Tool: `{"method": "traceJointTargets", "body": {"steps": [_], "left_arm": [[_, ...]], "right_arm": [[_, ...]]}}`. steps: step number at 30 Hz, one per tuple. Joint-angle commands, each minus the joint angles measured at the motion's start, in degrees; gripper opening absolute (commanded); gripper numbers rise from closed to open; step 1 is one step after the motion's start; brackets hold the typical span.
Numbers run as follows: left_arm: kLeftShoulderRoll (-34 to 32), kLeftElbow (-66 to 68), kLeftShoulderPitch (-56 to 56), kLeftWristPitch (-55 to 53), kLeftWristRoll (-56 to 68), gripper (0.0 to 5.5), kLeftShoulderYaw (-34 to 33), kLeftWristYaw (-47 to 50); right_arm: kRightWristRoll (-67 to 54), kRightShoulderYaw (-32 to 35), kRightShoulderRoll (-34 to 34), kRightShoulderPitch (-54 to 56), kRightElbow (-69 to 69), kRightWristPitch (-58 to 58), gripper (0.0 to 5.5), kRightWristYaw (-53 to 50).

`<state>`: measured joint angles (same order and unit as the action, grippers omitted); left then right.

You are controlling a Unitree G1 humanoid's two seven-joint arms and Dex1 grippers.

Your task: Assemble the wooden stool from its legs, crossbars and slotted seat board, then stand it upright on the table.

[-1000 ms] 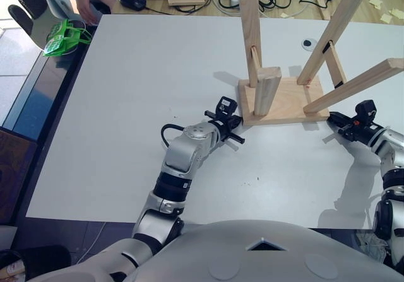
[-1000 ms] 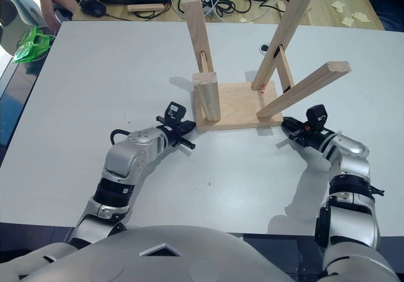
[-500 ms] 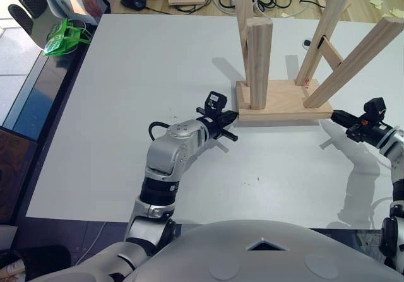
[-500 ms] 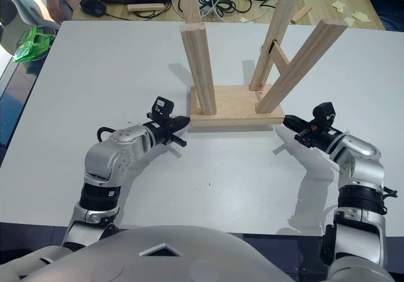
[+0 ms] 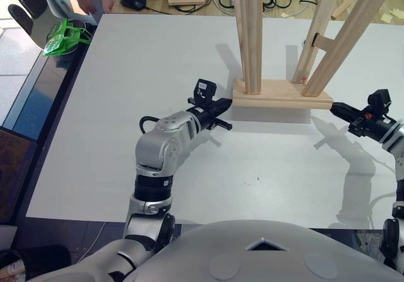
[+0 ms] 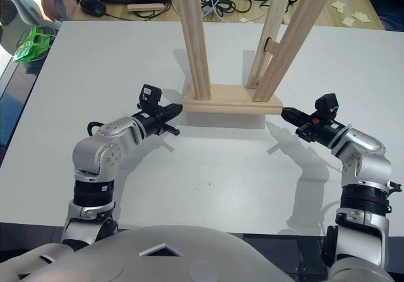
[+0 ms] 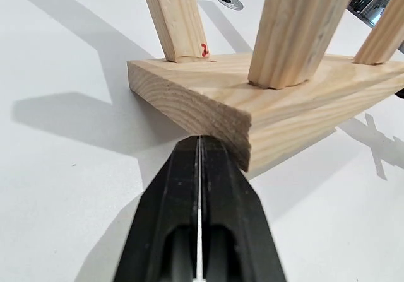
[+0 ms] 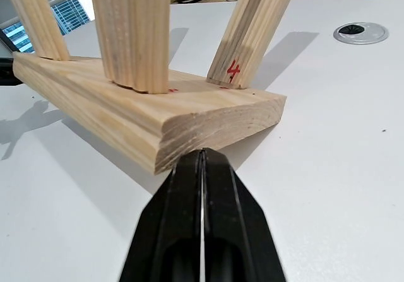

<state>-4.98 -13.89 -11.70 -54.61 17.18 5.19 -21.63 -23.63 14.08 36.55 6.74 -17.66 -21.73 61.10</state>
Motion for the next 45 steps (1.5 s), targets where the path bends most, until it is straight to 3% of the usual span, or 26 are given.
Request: {"method": "traceJointTargets", "body": {"steps": [1, 45], "left_arm": [[2.26, -0.64, -2.44, -0.23, 4.67, 0.05, 2.33, -3.72], [6.00, -1.88, -4.21, -0.21, 9.44, 0.05, -2.53, -2.59]], "right_arm": [[-3.22, -2.35, -2.54, 1.79, 3.44, -0.48, 0.00, 3.22], [-9.90, -0.46, -4.37, 2.06, 10.33, -9.45, 0.00, 0.48]]}}
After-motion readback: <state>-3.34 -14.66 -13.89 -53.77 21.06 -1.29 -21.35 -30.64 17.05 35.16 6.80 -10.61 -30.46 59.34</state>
